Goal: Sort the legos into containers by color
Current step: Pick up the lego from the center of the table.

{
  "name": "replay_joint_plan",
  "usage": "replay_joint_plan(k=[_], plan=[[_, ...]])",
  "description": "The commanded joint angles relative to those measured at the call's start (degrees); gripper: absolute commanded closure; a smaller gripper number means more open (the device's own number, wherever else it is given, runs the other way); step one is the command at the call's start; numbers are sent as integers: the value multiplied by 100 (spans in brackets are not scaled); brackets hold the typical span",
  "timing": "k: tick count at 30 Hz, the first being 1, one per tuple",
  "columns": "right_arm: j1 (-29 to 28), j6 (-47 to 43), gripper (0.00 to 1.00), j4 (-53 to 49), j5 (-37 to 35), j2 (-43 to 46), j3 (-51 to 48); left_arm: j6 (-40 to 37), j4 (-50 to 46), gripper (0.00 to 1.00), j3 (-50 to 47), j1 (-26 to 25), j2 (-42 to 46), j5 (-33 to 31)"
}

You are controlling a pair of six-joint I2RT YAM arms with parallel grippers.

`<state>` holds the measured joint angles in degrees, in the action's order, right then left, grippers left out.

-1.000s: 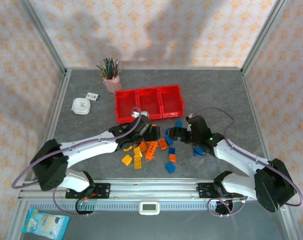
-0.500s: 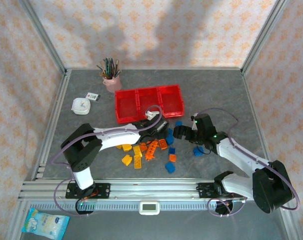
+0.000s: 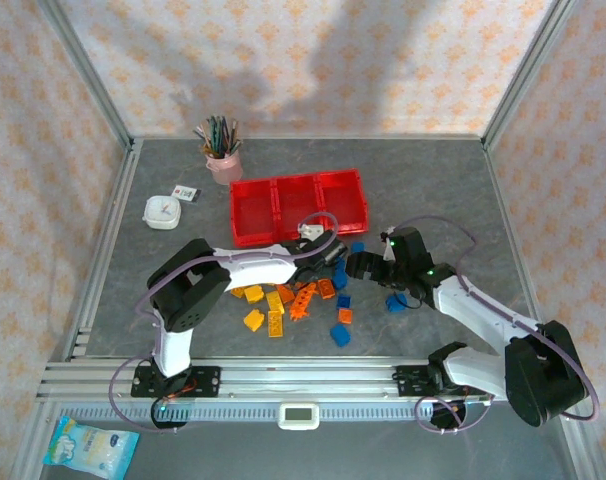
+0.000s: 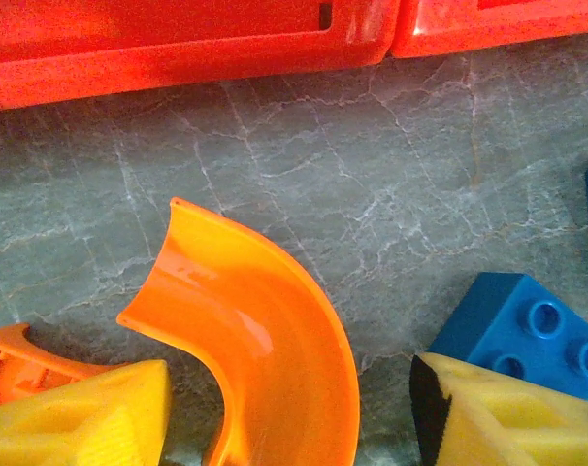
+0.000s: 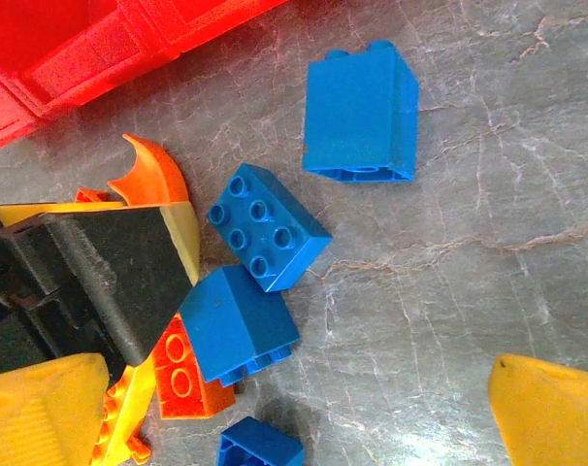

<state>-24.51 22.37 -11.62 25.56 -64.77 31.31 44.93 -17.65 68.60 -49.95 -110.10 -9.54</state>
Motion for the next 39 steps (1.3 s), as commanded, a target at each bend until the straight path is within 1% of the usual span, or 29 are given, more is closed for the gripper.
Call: replay_joint_plan(k=[1, 4, 10, 14, 18, 21, 22, 27, 34, 35, 39], plan=[[52, -93, 0, -87, 39, 2, 79, -97, -315, 37, 149, -23, -245, -182], [47, -88, 0, -78, 54, -24, 88, -164, -274, 39, 193, -23, -306, -178], [50, -91, 0, -115, 53, -22, 112, -185, -494, 43, 343, -20, -494, -386], [52, -79, 0, -132, 35, -10, 103, -186, -529, 49, 299, -6, -495, -416], [51, -80, 0, -124, 44, -17, 122, -236, -461, 52, 276, 37, -511, -294], [52, -83, 0, -142, 11, -23, 145, -289, -416, 58, 303, 40, -488, -169], [52, -82, 0, -139, 12, -23, 152, -300, -394, 60, 303, 39, -461, -141], [52, -76, 0, -167, -10, -11, 185, -353, -328, 63, 295, 38, -289, 8], [51, -103, 0, -262, -70, 37, 280, -397, -231, 65, 174, 32, 41, 186], [51, -114, 0, -288, -78, 51, 305, -389, -221, 65, 134, 31, 247, 225], [52, -125, 0, -364, -91, 113, 410, -380, -196, 67, -14, 21, 614, 417]])
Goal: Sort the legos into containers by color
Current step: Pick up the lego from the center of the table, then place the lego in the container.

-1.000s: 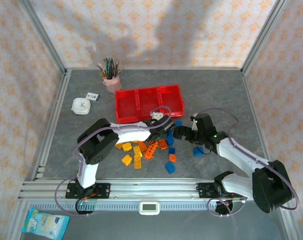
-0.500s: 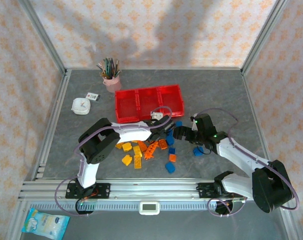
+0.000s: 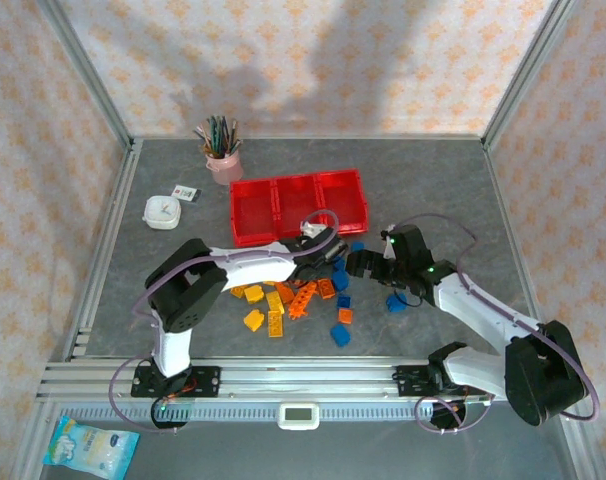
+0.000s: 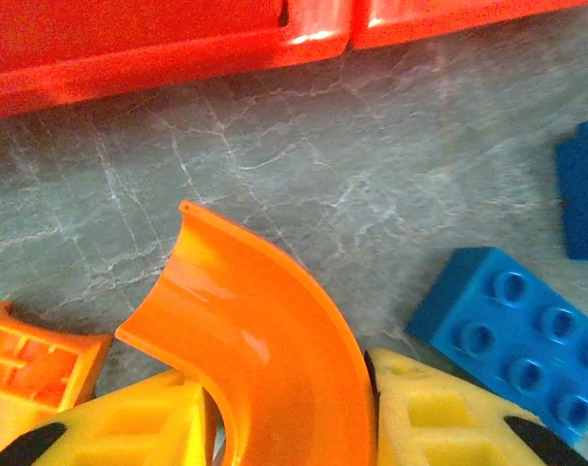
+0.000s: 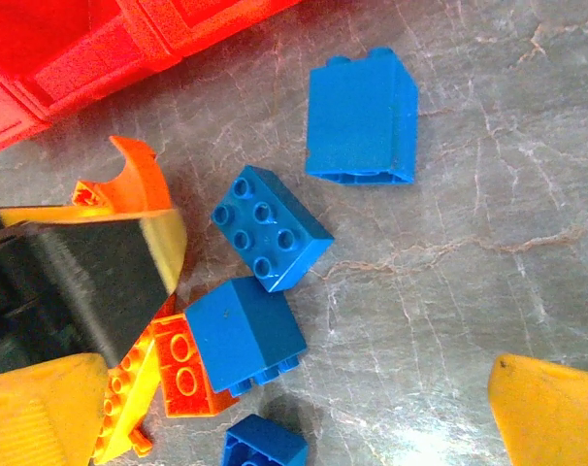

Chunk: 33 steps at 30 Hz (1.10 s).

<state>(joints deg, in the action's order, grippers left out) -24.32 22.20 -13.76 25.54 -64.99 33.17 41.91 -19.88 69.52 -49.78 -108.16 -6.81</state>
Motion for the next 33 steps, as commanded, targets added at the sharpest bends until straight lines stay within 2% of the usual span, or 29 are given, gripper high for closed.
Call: replay_joint_plan(k=[1, 6, 11, 19, 23, 28, 31, 33], plan=[[32, -118, 0, -169, -83, 156, 264, -70, 32, 67, -159, -3, 537, 140], [32, -165, 0, -265, 132, 196, 490, -96, -183, 68, -254, 3, 1141, -121], [-87, -158, 0, -107, 297, 121, 727, -317, -511, 67, -228, 130, 1792, -913], [-679, 230, 0, 957, 228, -417, 1076, -798, -496, 67, -254, 1267, 2029, -1319], [-837, 409, 0, 1460, 117, -816, 1304, -1249, -152, 68, -155, 1821, 1771, -1152], [-847, 537, 0, 1782, 2, -1143, 1471, -1464, 72, 68, 182, 2329, 1169, -1138], [-847, 528, 0, 1773, -21, -1289, 1576, -1665, 152, 67, 458, 2543, 730, -892], [-846, 528, 0, 1771, -16, -1347, 1613, -1716, -3, 66, 734, 2617, 457, -997]])
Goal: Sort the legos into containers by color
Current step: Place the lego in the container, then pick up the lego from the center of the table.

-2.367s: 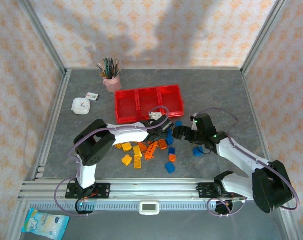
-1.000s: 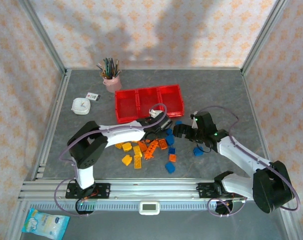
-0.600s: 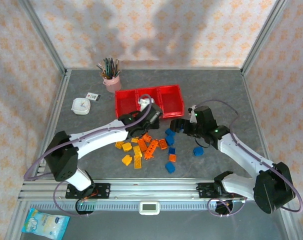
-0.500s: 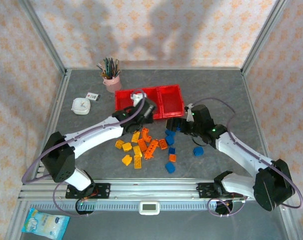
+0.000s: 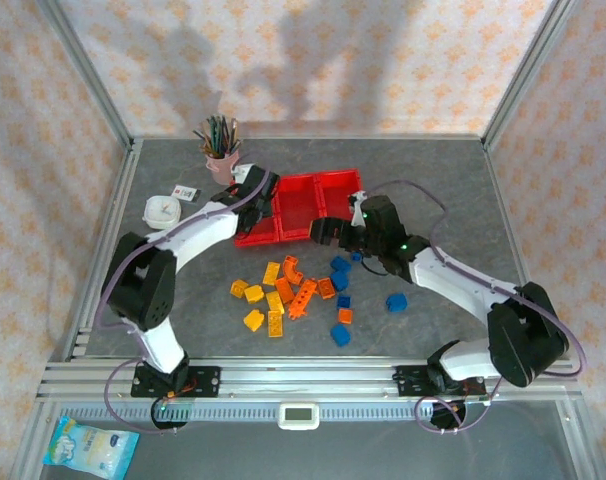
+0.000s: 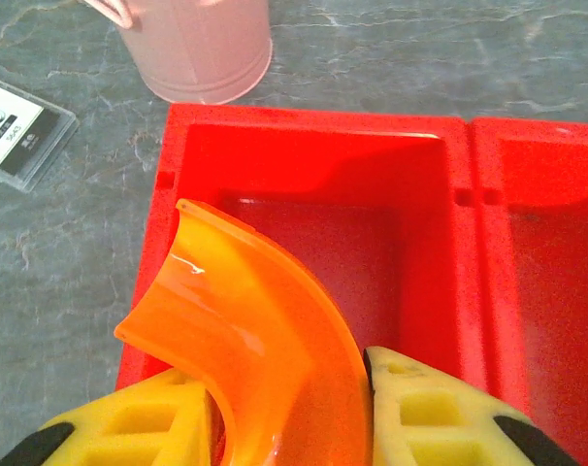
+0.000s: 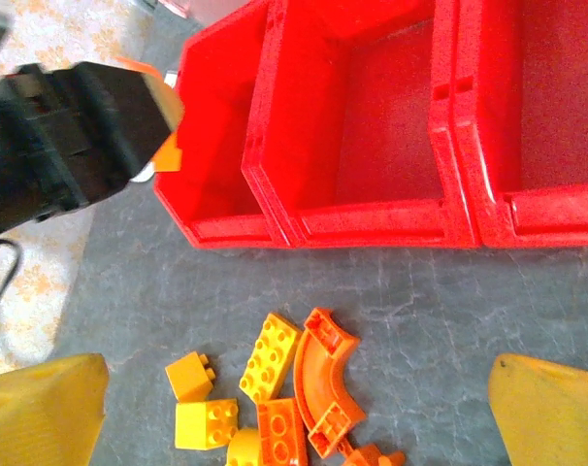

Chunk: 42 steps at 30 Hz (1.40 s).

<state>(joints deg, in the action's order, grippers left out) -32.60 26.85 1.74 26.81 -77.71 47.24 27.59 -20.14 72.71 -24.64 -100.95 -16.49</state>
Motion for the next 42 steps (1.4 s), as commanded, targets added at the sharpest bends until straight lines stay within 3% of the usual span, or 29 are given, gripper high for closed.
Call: replay_joint_plan(k=[1, 7, 13, 20, 31, 37, 42], plan=[[-18, 59, 0, 222, -135, -86, 223, -330, -58, 63, 542, 133, -374, -85], [-18, 44, 0, 191, -137, -99, 301, -510, -140, 45, 795, 179, -591, -145], [-10, -61, 0, -24, -238, -78, 430, -532, -330, 39, 885, 197, -470, -31], [59, -206, 0, -516, -378, 103, 328, -357, -192, 38, 25, 108, 463, 1127], [113, -399, 0, -1040, -273, 318, -109, 260, -143, 36, -1370, -1026, 1716, 1353], [113, -384, 0, -882, -227, 324, -544, 457, 33, 35, -1484, -1526, 1402, 1590], [113, -285, 0, -645, -204, 245, -820, 237, -174, 34, -1139, -1741, 776, 1344]])
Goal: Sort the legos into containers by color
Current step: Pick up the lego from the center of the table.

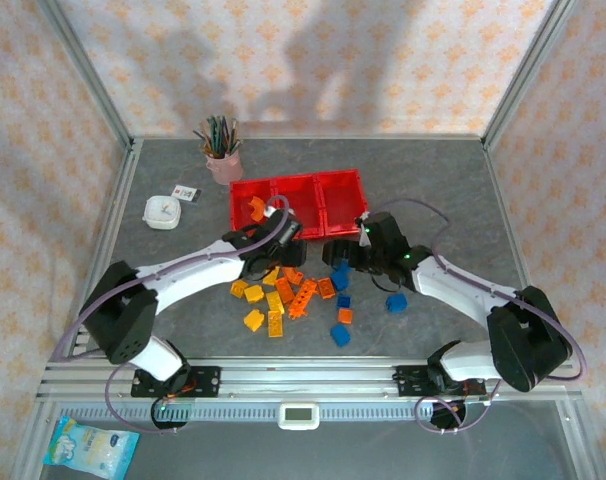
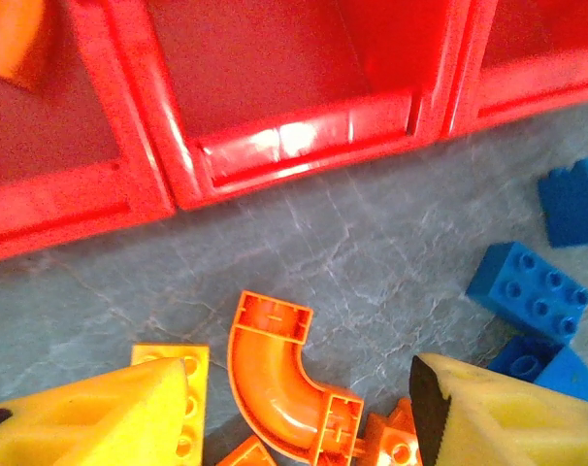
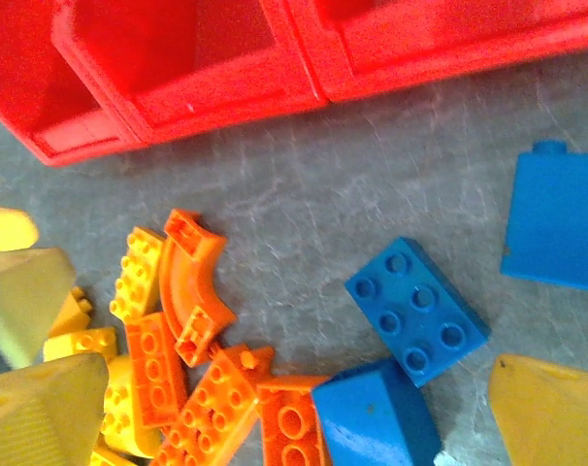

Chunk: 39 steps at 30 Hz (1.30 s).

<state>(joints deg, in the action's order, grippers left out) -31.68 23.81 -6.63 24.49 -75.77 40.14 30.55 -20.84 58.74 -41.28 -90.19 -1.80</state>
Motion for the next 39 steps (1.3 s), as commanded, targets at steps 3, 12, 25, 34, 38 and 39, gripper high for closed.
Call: replay_joint_plan(k=[3, 12, 25, 34, 38, 39], plan=[[22, 69, 0, 315, 83, 3, -215, -225, -137, 33, 427, -134, -617, -163], [22, 39, 0, 419, 126, -34, -283, -443, -249, 32, 769, -143, -1317, -825], [30, 39, 0, 400, 106, -42, -305, -506, -392, 43, 966, -109, -1842, -735], [46, 36, 0, 426, 99, -103, -321, -585, -497, 50, 1092, -109, -2117, -792], [57, 31, 0, 400, 115, -81, -313, -594, -605, 51, 1041, -100, -2117, -931], [57, 27, 0, 395, 111, -64, -317, -606, -620, 51, 1014, -95, -2100, -935]])
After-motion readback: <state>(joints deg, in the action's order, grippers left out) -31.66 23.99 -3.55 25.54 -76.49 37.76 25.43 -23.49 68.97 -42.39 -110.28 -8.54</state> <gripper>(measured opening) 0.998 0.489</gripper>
